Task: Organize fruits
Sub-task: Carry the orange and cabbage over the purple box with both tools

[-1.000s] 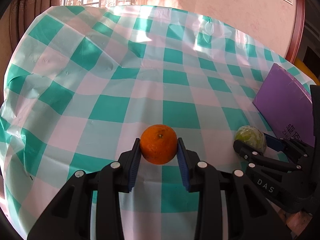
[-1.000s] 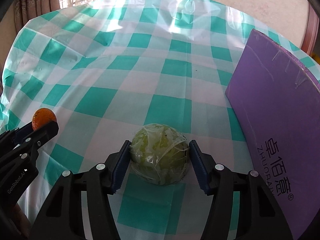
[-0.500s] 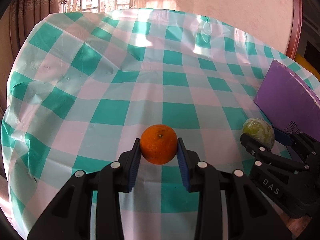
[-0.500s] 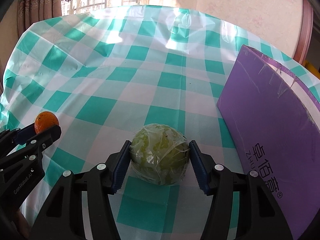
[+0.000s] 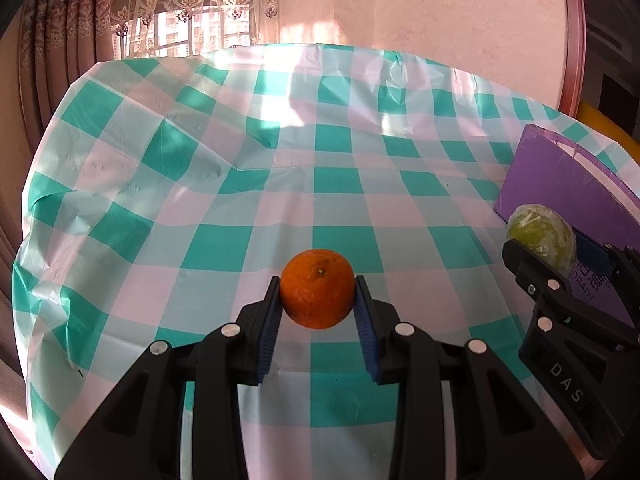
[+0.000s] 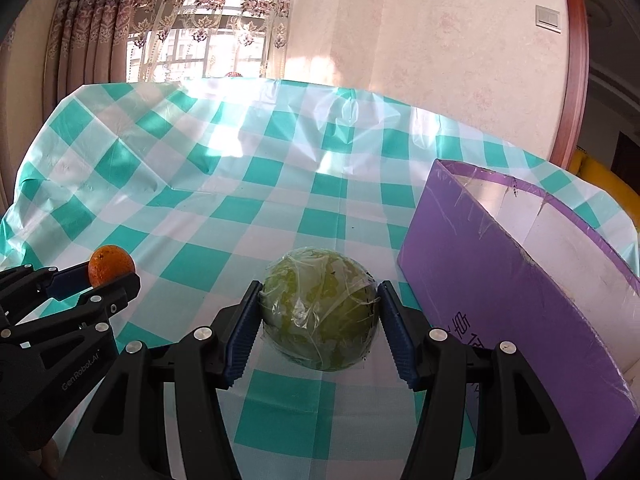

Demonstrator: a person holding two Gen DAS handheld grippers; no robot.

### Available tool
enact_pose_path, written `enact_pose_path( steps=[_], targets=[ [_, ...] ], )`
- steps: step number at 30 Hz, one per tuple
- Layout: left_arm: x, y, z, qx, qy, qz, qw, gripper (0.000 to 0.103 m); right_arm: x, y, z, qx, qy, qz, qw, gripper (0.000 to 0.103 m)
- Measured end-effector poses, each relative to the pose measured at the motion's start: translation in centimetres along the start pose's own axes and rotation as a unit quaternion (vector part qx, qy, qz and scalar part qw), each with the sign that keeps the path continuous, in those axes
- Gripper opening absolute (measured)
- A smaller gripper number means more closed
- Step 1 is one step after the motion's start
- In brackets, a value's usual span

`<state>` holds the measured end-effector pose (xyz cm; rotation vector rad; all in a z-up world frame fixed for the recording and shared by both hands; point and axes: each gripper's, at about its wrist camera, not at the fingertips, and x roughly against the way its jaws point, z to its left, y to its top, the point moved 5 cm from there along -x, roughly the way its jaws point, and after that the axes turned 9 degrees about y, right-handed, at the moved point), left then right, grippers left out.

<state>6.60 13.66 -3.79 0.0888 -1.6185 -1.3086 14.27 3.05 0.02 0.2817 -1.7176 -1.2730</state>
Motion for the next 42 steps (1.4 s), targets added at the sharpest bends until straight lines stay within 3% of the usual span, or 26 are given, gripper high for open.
enact_pose_path(
  steps=[5,14,22,28,35,42],
  targets=[
    [1.1,0.7,-0.7,0.000,-0.017,-0.014,0.9997,0.035,1.6,-0.2,-0.5,-0.001,-0.010,-0.016,1.000,0.057],
    [5.8,3.9,-1.9,0.006,-0.047,-0.093,0.9946,0.035,6.2,1.6,-3.0,-0.034,-0.037,-0.077,0.996,0.057],
    [7.3,5.1,-5.9,-0.020,-0.083,-0.121,0.9890,0.035,9.6,2.9,-6.0,-0.050,-0.079,-0.125,0.988,0.057],
    [8.0,6.1,-9.9,-0.044,-0.122,-0.140,0.9817,0.035,11.7,3.1,-8.3,-0.066,-0.106,-0.149,0.981,0.057],
    [9.6,7.1,-15.7,-0.083,-0.179,-0.169,0.9657,0.035,14.2,2.8,-12.1,-0.090,-0.155,-0.165,0.970,0.057],
    [10.2,7.1,-20.7,-0.116,-0.219,-0.171,0.9537,0.035,14.9,1.3,-16.3,-0.108,-0.201,-0.149,0.962,0.057]
  ],
)
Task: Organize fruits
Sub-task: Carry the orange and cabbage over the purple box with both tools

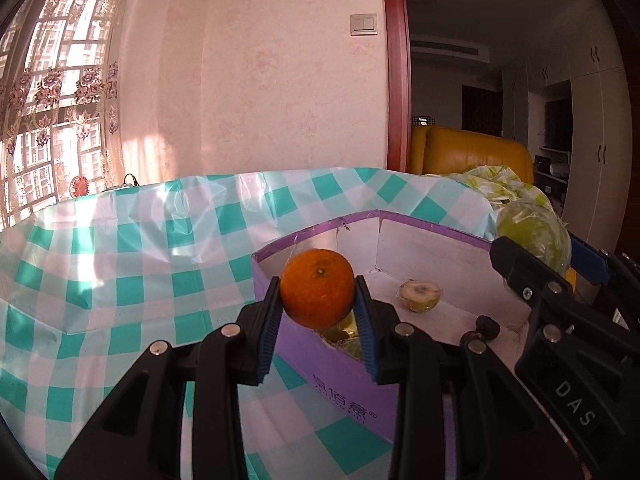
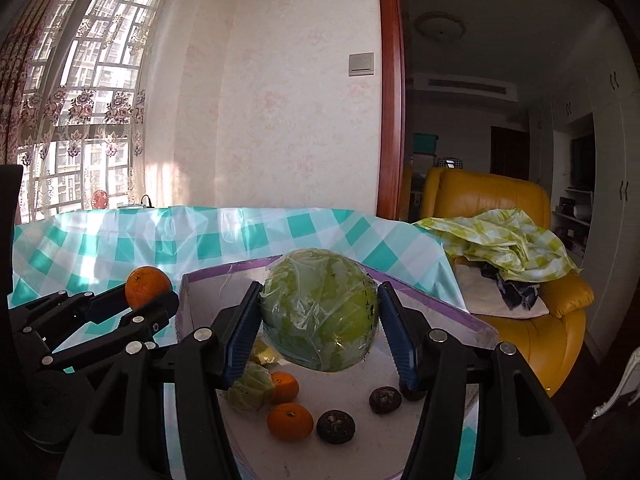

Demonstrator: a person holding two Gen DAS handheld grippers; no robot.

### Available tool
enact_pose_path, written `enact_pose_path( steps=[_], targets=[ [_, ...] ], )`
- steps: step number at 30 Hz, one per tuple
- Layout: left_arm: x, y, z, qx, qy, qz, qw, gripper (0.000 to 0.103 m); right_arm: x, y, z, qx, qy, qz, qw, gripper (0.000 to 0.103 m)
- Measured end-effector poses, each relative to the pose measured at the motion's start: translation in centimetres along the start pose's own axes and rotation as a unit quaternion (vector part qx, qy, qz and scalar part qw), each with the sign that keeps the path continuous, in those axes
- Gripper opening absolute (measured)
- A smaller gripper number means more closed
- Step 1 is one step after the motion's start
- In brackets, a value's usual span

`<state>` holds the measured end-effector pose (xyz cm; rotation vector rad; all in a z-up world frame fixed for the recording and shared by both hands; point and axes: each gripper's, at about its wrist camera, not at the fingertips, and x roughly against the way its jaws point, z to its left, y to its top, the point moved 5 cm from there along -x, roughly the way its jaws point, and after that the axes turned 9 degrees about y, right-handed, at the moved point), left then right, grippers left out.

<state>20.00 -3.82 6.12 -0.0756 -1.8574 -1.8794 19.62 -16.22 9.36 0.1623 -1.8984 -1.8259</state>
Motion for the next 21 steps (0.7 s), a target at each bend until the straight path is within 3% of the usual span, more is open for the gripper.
enact_pose_path(
  steps=[9,17,21],
  targets=[
    [-3.2,-0.2,-5.0,-0.045,-0.043,0.028,0.9977,0.035,-2.1,-1.3,-4.1,-0.007,-0.047,0.048,0.998,0.057],
    [-7.5,-1.1,-8.0,-0.105,-0.036,0.068,0.9915,0.035,-5.6,-2.9,-7.1,0.000,-0.066,0.121,0.990,0.057],
    [-9.1,-0.8,-8.3,-0.111,-0.032,0.078,0.9902,0.035,-6.9,-3.3,-7.9,0.005,-0.074,0.146,0.987,0.057]
  ],
)
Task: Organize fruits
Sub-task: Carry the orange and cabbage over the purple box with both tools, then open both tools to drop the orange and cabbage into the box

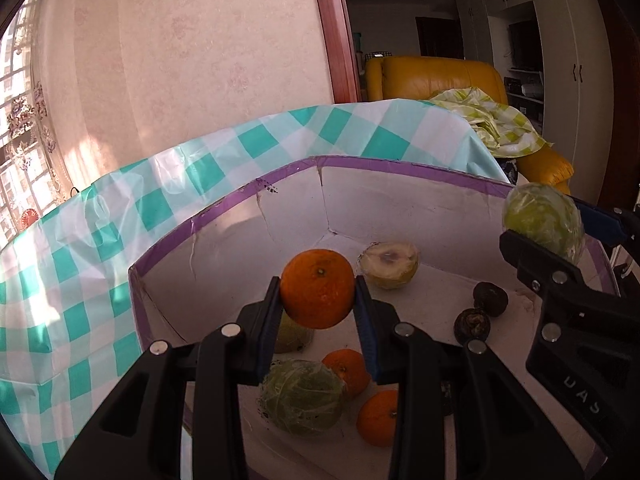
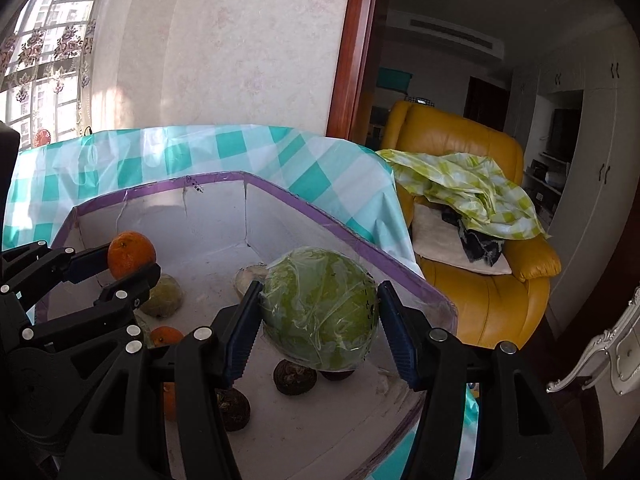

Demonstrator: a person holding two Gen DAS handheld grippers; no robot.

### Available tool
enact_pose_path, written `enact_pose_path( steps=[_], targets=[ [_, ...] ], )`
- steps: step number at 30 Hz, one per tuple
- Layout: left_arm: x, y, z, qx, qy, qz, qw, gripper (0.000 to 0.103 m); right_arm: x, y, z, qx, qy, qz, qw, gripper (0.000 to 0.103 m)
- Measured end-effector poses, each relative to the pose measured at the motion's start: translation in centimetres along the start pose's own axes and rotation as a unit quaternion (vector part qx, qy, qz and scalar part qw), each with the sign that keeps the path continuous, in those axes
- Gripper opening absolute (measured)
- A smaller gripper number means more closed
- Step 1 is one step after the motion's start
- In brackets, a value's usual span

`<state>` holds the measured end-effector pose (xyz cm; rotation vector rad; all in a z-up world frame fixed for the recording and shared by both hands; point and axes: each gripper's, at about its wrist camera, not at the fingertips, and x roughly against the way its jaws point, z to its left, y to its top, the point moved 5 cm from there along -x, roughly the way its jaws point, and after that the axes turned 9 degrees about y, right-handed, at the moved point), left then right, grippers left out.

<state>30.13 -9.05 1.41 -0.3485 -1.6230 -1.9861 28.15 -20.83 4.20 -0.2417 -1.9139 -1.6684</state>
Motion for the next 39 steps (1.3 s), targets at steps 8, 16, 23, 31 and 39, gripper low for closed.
enact_pose_path(
  steps=[8,16,23,31,39],
  targets=[
    [-1.1,0.3,0.2,-0.018,0.010,0.021,0.9996,0.035,-2.1,-0.3,-1.0,0.005,-0.005,0.045,0.999,0.057],
    [-1.8,-0.5,0.0,-0.024,0.011,0.031,0.9992,0.035,-2.4,-0.7,-0.9,0.009,0.004,0.057,0.998,0.057],
    [-1.9,-0.7,0.0,-0.029,0.001,0.041,0.9988,0.035,-2.8,-1.3,-0.9,0.020,-0.004,0.067,0.998,0.057],
    [-2.4,-0.9,-0.3,-0.047,-0.001,0.077,0.9959,0.035,-3.1,-1.3,-0.7,0.037,-0.008,0.084,0.996,0.057],
    [-3.5,-1.5,-0.9,-0.080,-0.007,0.135,0.9876,0.035,-3.6,-1.6,-0.1,0.073,-0.011,0.120,0.990,0.054]
  ],
)
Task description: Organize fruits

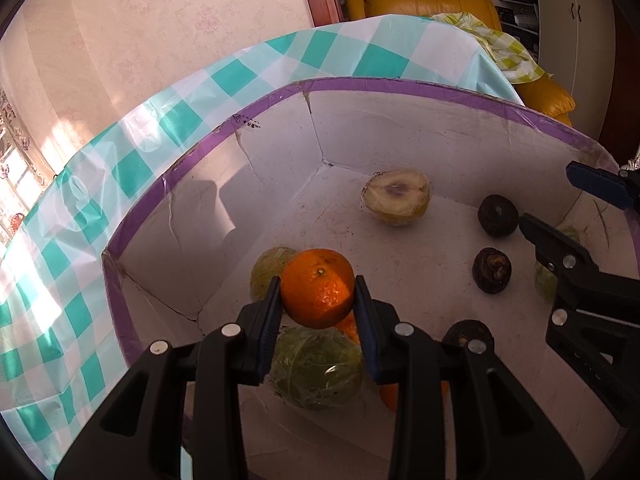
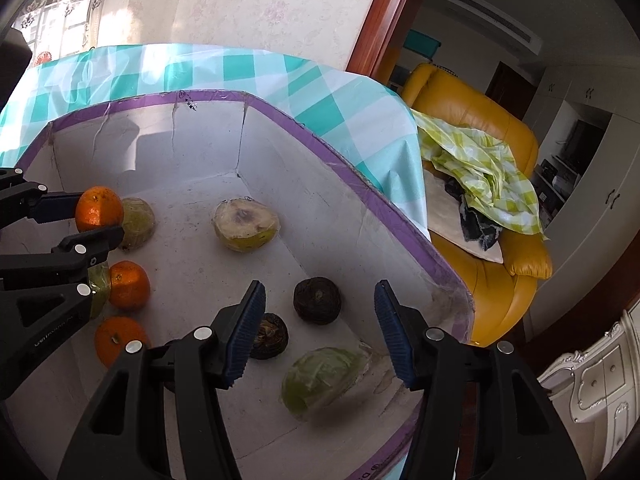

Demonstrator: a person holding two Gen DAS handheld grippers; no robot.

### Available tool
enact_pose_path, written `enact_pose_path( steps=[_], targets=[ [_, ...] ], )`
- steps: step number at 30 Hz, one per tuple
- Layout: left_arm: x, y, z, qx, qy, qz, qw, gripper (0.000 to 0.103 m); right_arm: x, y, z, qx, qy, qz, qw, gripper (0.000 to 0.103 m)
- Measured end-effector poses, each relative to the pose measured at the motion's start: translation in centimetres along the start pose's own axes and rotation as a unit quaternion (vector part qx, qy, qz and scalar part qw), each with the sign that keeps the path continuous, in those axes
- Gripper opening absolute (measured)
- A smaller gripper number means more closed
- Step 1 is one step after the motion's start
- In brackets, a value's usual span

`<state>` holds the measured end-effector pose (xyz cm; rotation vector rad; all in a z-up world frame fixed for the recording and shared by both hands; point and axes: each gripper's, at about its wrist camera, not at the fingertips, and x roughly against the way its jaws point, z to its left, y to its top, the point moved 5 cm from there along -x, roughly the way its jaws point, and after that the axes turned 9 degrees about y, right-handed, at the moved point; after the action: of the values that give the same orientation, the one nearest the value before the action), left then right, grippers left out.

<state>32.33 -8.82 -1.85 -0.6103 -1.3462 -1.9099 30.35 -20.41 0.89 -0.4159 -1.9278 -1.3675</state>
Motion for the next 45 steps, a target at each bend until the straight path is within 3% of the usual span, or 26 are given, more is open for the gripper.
enact_pose_path(
  steps=[6,14,23,25,29,36,45],
  targets=[
    [-0.8,-0.3,-0.4,-0.033,0.000,0.045,0.9985,0.035,-0.4,-0.2,0.3,0.021,0.002,0.025,0.999,0.053],
    [-1.7,-1.2,-1.1,-0.088,-0.021,0.105,0.9904,0.035,-0.8,-0.3,0.9,0.043,0.000,0.049,0.998,0.053],
    [-1.7,-1.6,-1.4,-0.103,-0.029,0.116,0.9874,0.037,-0.9,-0.4,1.1,0.055,-0.007,0.057,0.997,0.054],
    [-1.6,-1.5,-1.3,-0.103,-0.026,0.115,0.9877,0.042,-0.9,-0.4,1.1,0.054,-0.008,0.056,0.997,0.057],
    [-1.4,-1.6,-1.3,-0.107,-0.024,0.111,0.9877,0.070,-0.9,-0.4,1.1,0.055,-0.011,0.055,0.997,0.062],
    [-1.0,-1.2,-1.4,-0.094,-0.038,0.089,0.9908,0.081,-0.7,-0.4,1.1,0.058,-0.020,0.043,0.997,0.085],
    [3.6,-1.1,-0.6,-0.029,-0.018,-0.016,0.9993,0.100,0.5,-0.2,-0.2,0.006,-0.028,-0.007,1.000,0.088]
  ],
)
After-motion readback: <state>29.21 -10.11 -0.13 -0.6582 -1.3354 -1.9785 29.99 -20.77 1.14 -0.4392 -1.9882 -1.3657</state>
